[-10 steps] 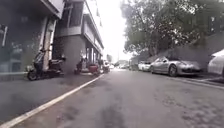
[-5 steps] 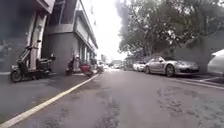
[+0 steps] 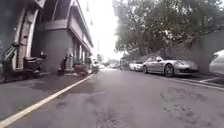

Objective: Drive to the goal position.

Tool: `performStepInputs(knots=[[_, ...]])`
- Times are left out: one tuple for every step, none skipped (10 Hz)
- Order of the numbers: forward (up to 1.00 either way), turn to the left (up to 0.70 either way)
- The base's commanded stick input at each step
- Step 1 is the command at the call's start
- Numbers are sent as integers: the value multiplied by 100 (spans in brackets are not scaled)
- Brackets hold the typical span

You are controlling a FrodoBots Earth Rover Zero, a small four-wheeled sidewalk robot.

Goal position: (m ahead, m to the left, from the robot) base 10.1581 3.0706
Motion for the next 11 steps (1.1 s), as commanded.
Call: performStepInputs(knots=[[70, 0], [70, 0], [70, 0], [70, 0], [70, 14], [70, 14], [70, 14], [70, 14], [70, 13], [70, 4], [70, 0]])
